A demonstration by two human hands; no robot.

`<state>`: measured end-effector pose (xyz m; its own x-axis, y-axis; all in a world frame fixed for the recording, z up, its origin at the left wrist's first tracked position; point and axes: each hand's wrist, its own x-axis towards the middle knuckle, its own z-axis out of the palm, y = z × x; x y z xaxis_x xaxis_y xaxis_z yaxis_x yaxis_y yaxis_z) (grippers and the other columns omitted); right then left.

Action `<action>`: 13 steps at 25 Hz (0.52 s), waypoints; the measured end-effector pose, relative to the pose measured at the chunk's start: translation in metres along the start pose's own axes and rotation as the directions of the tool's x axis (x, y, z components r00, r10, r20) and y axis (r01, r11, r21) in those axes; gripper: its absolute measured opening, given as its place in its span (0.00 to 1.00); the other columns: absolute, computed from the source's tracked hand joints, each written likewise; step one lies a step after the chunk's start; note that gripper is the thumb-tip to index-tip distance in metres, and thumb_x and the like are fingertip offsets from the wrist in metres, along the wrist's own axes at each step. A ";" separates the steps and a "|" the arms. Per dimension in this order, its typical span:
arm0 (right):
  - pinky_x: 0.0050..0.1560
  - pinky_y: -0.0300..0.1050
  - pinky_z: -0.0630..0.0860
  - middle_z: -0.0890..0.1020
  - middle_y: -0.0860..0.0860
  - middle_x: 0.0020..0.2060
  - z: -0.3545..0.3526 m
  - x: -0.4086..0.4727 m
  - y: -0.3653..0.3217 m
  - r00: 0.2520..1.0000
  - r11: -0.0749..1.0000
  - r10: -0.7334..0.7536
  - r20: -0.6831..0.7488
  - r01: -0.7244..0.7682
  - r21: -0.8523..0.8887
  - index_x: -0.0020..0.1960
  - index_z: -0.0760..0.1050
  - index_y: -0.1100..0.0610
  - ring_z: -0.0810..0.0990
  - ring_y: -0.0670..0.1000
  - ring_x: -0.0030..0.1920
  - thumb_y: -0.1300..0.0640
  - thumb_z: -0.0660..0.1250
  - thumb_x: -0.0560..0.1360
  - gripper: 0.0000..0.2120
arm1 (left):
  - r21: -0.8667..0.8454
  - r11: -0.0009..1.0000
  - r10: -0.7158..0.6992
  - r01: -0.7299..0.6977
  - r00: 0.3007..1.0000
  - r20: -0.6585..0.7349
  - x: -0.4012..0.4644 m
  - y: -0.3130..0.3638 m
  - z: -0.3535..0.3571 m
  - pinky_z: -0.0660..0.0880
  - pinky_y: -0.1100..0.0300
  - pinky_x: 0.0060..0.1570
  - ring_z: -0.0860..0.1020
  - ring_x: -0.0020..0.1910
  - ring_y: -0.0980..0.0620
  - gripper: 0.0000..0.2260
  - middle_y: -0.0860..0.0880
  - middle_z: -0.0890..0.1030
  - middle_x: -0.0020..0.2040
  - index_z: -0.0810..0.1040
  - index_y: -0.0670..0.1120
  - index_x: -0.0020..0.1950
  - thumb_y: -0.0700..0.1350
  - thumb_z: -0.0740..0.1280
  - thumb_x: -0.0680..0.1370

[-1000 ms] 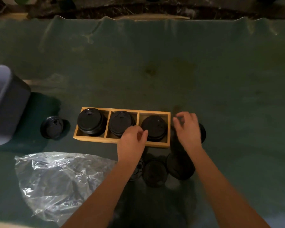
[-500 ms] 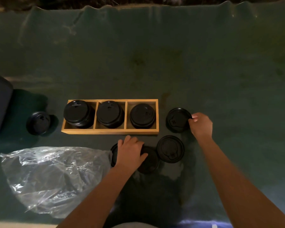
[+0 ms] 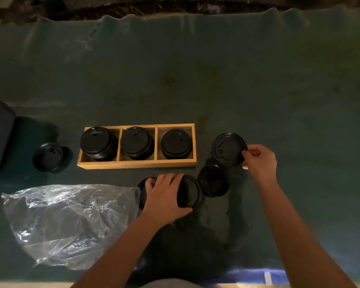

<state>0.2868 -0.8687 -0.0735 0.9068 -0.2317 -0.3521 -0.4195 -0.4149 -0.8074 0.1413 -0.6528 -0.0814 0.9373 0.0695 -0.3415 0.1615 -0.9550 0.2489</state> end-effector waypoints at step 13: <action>0.25 0.36 0.72 0.78 0.48 0.29 0.038 -0.113 -0.043 0.941 0.982 -0.166 0.296 0.131 0.135 0.33 0.75 0.50 0.75 0.41 0.25 0.62 0.68 0.72 0.11 | -0.727 -0.527 0.295 0.441 0.897 0.330 -0.037 -0.012 -0.039 0.78 0.47 0.51 0.78 0.60 0.43 0.33 0.42 0.78 0.63 0.70 0.48 0.68 0.55 0.74 0.66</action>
<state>0.2037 -0.7917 -0.0172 0.9348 0.1109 -0.3374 -0.2881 -0.3188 -0.9030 0.1164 -0.6323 -0.0362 0.7863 -0.3142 -0.5321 0.5522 0.7436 0.3769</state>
